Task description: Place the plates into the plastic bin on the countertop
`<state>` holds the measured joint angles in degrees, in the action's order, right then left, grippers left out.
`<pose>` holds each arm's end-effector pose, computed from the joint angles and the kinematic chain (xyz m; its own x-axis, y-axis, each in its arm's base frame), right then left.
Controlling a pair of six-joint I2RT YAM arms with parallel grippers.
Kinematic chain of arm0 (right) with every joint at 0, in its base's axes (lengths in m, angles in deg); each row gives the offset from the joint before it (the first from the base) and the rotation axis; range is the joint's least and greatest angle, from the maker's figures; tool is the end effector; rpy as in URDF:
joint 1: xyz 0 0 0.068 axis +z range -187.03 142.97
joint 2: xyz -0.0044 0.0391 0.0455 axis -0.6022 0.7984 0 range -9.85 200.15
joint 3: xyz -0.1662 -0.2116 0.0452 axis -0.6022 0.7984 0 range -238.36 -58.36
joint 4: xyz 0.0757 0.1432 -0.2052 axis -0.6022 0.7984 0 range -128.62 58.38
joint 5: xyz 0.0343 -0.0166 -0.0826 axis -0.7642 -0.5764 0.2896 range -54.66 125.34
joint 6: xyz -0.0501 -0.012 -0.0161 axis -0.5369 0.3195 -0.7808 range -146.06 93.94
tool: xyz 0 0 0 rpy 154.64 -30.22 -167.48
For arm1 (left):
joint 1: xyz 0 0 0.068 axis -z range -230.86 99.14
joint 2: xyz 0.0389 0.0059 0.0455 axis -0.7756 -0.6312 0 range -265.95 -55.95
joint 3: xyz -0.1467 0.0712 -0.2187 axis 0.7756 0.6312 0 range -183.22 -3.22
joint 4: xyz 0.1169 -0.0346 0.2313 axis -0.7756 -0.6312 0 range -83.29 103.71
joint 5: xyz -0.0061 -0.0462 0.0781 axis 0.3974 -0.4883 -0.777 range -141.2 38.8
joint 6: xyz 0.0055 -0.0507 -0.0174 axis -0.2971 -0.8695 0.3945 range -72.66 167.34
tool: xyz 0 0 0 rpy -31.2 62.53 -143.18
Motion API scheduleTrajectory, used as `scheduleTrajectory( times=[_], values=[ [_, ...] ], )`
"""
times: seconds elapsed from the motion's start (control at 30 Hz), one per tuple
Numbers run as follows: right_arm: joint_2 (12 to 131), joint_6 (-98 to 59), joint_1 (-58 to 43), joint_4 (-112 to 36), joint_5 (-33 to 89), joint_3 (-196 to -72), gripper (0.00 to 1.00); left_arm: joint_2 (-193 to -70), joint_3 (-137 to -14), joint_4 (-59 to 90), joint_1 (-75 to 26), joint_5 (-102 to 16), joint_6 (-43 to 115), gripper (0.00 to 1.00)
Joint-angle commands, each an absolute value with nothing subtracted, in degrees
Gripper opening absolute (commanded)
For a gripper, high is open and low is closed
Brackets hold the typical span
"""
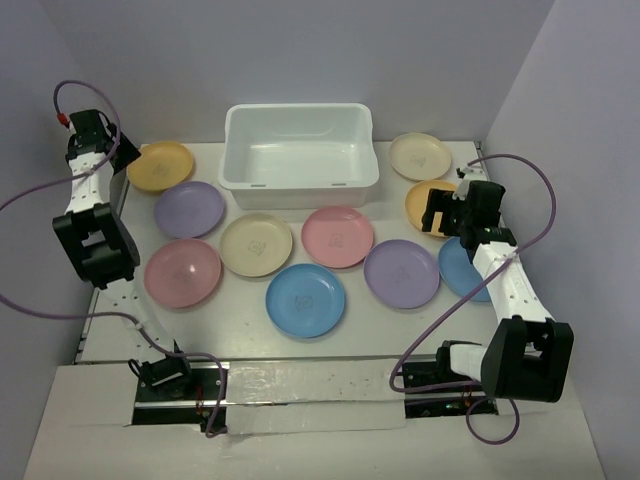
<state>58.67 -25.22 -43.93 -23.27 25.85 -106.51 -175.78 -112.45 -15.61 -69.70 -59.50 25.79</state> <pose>0.2614 -0.0259 0.2664 -0.5797 0.0848 -0.8104 -0.0058 0.9941 0.1082 0.4592 0.1621 0.2863 -0.4090 -0.5236 -0.7474 -0.6178 0.7616 -0.1955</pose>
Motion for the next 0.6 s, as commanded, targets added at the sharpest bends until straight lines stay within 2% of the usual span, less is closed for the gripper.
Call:
scheduleTrajectory(
  times=[0.0, 0.1, 0.33, 0.47, 0.57],
  values=[
    [59.57, -24.43, -44.8, -23.07, 26.63, -109.6, 1.0, -186.91, -122.98, -23.84, -71.21, -58.22, 19.55, 0.88],
    [60.11, -24.66, -45.03, -22.98, 26.81, -109.51, 1.0, -191.45, -126.88, -23.56, -71.17, -56.34, 18.34, 0.86],
    [61.44, -25.07, -45.4, -23.09, 27.25, -109.42, 1.0, -195.26, -124.77, -19.01, -71.16, -54.6, 16.1, 0.83],
    [61.8, -25.02, -45.56, -23.32, 27.25, -109.34, 1.0, -198.89, -127.58, -19.14, -71.16, -53.49, 15.57, 0.74],
    [62.01, -25.16, -45.76, -23.24, 27.31, -109.48, 1.0, -201.11, -128.66, -19.48, -71.22, -52.65, 15.02, 0.6]
  ],
)
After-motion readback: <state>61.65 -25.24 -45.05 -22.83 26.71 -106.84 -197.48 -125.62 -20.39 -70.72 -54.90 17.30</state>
